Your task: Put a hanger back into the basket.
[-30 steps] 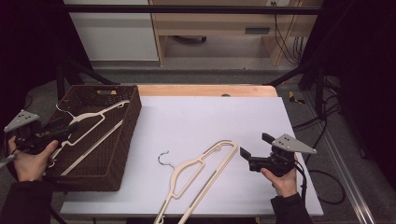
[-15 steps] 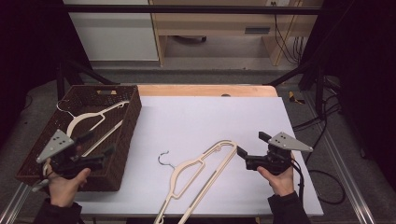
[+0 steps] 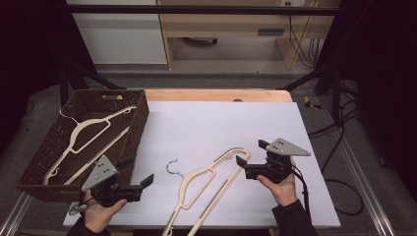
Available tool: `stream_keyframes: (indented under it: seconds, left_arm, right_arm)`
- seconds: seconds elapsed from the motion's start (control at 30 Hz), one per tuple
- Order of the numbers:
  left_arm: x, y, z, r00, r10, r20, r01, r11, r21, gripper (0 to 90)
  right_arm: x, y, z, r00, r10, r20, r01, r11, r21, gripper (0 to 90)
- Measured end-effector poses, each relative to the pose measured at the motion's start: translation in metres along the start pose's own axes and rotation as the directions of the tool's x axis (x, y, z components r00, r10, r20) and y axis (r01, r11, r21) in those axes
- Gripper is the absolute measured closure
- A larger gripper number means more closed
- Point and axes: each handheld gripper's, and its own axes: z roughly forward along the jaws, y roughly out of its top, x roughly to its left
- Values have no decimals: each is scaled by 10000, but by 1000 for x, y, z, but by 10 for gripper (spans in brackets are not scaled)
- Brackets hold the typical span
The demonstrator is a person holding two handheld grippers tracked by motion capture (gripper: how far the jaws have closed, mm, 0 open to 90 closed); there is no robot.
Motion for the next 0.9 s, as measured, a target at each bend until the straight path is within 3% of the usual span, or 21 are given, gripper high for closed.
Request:
stream_keyframes:
  seconds: [0.1,0.3,0.47,0.63,0.9]
  left_arm:
    - [-8,-4,3,9997,151,171,-153,9999,78,90]
    - [-17,-23,12,9977,-63,671,29,9987,505,91]
    - [-20,-34,20,9964,220,815,-291,9957,875,88]
    - [-18,-42,26,9948,213,995,-324,9933,1107,72]
    - [-15,-50,25,9958,-20,917,-103,9910,1337,55]
  right_arm:
    - [6,1,6,9998,-106,-158,109,9998,148,59]
    - [20,4,25,9987,-215,-469,235,9988,433,72]
    - [35,6,41,9954,-405,-872,466,9965,692,85]
    - [51,8,59,9917,-526,-1177,651,9924,1048,111]
    - [83,7,98,9827,-942,-1591,1253,9722,1977,195]
